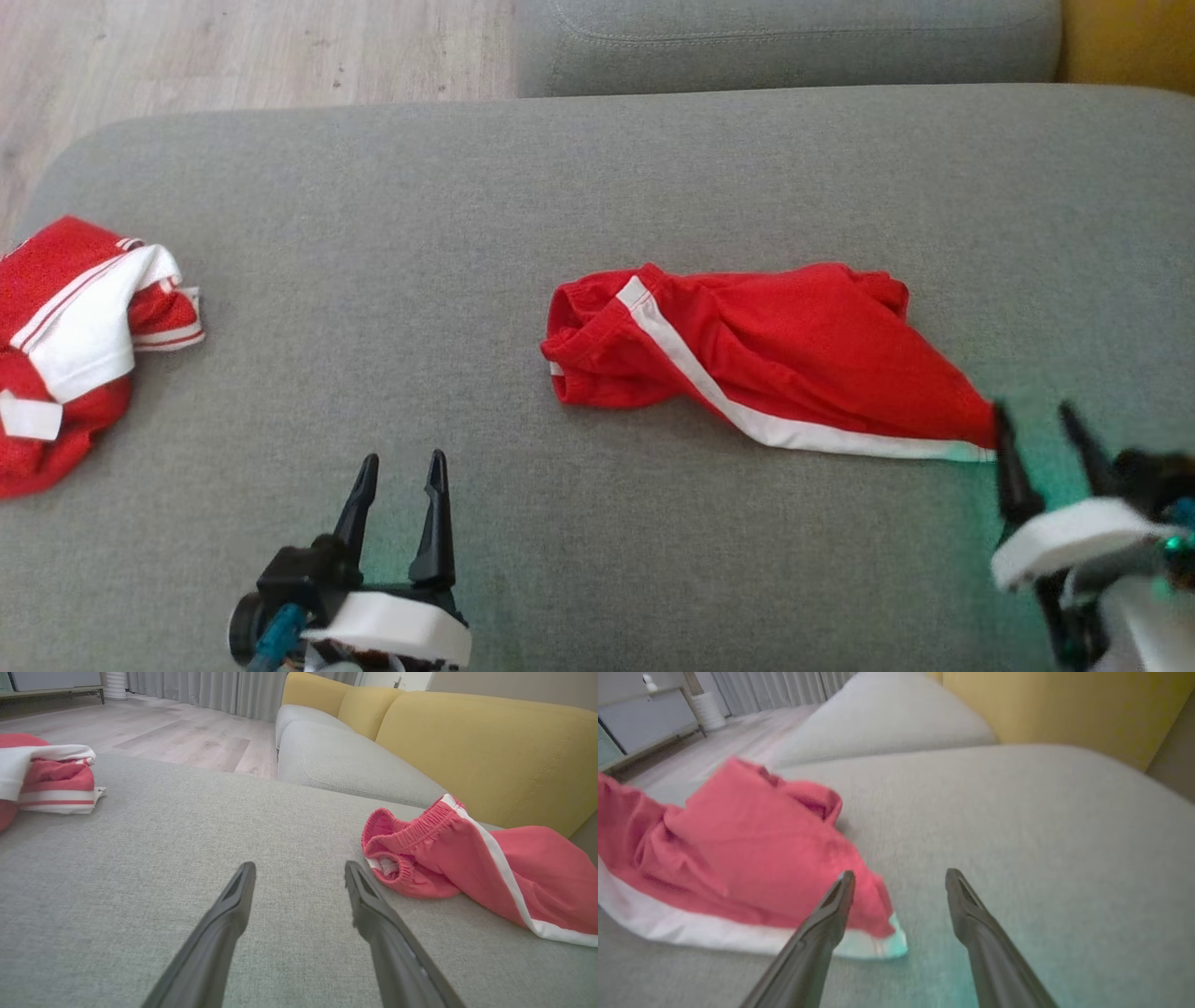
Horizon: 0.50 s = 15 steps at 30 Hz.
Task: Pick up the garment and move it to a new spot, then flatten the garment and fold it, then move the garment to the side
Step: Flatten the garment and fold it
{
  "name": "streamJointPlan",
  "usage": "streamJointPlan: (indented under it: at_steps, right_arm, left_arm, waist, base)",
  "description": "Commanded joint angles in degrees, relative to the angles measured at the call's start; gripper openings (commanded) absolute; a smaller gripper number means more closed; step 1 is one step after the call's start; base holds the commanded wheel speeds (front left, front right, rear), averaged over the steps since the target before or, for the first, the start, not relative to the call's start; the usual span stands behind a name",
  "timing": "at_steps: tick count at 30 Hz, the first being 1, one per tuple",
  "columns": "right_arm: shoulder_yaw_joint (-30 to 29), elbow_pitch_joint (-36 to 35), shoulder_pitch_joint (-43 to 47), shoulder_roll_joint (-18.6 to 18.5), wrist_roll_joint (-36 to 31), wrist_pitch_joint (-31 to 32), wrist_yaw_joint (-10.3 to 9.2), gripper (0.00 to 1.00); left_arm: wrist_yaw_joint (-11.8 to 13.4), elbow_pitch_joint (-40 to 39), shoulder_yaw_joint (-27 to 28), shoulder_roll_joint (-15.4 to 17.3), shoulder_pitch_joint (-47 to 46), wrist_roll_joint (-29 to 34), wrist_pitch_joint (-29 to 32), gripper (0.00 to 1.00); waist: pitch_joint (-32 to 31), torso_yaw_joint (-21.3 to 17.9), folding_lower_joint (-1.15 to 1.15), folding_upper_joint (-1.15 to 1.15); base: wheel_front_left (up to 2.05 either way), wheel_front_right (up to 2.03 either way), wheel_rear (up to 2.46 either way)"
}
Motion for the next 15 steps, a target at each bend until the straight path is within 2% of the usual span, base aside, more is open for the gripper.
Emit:
streamJointPlan:
  at_steps: [1,4,7,11,15]
  right_arm:
    - [-0.77,-4.61,-2.53,0.14,-1.51,-0.76,0.20,1.00]
    - [-4.39,-13.41,-0.59,3.80,-6.43,-0.79,0.20,1.00]
    - [-5.60,-18.76,1.86,6.94,-9.84,-0.80,0.20,1.00]
    - [-5.51,-19.97,4.56,9.12,-12.21,-0.81,0.20,1.00]
    - [-4.91,-18.49,5.93,10.01,-12.68,-0.81,0.20,1.00]
  left_arm:
    - [0.41,-1.98,2.13,0.05,-1.44,0.95,-0.46,1.00]
    - [1.20,-3.09,2.81,0.05,-1.85,2.75,-0.46,1.00]
    - [2.18,-4.59,3.49,0.05,-1.90,5.96,-0.46,1.00]
    - [3.30,-6.16,3.76,0.05,-1.24,10.99,-0.46,1.00]
    - [3.96,-6.19,4.02,0.05,0.11,13.27,-0.46,1.00]
  waist:
    - [0.04,-0.16,0.00,0.00]
    - [-0.02,-0.31,0.00,0.00]
    - [-0.53,-0.40,0.00,0.00]
    - [-1.55,-0.41,0.00,0.00]
    - [-2.33,-0.54,0.00,0.00]
  base:
    - [0.00,0.00,0.00]
    - [0.00,0.00,0.00]
    - [0.00,0.00,0.00]
    - [0.00,0.00,0.00]
    - [0.00,0.00,0.00]
